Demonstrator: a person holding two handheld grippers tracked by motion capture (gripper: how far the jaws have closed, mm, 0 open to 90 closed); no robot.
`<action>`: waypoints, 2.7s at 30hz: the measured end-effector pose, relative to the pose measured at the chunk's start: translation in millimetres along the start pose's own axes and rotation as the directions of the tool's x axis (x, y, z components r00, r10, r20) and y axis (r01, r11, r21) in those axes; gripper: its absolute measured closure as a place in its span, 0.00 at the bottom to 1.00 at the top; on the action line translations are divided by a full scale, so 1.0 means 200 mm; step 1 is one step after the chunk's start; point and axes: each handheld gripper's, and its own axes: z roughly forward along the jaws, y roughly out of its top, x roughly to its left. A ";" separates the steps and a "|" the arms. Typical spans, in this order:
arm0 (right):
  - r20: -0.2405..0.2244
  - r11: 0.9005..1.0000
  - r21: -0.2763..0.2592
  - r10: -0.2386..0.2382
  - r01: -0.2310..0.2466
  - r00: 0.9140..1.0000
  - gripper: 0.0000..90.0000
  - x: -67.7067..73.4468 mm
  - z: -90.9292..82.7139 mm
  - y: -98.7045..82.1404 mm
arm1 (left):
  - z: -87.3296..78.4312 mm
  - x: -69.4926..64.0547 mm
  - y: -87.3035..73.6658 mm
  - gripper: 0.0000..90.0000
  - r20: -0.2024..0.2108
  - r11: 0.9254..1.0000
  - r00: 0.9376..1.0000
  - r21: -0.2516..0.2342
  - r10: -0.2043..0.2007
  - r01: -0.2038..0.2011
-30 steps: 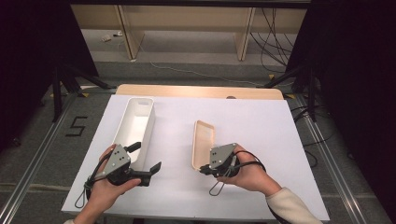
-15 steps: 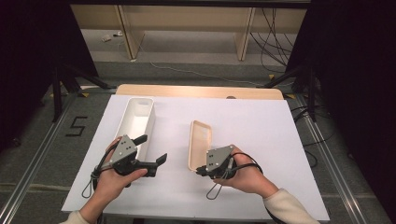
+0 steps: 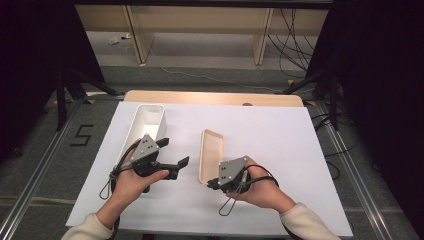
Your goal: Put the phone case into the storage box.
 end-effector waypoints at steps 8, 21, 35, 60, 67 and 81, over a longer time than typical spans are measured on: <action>-0.001 1.000 -0.001 -0.006 0.006 1.000 0.98 0.00 0.01 0.00 | 0.06 -0.01 0.04 0.11 -0.003 1.000 1.000 0.018 -0.003 0.003; 0.005 1.000 0.000 -0.028 0.028 1.000 0.98 0.00 0.02 0.01 | 0.13 -0.01 0.07 0.16 -0.001 0.999 1.000 0.050 -0.019 0.019; 0.001 1.000 0.003 -0.024 0.024 1.000 0.98 0.01 0.02 0.02 | 0.18 -0.02 0.07 0.18 0.002 0.996 0.999 0.079 -0.033 0.032; 0.009 1.000 0.004 -0.022 0.022 1.000 0.98 0.02 0.03 0.03 | 0.27 -0.05 0.13 0.27 -0.013 0.994 0.999 0.101 -0.045 0.047; 0.011 1.000 0.004 -0.031 0.031 0.999 0.98 0.02 0.03 0.04 | 0.30 -0.05 0.14 0.37 -0.026 0.990 0.998 0.126 -0.060 0.063; 0.024 0.999 0.006 -0.036 0.036 0.999 0.98 0.03 0.03 0.04 | 0.35 -0.02 0.12 0.48 -0.040 0.977 0.992 0.173 -0.119 0.125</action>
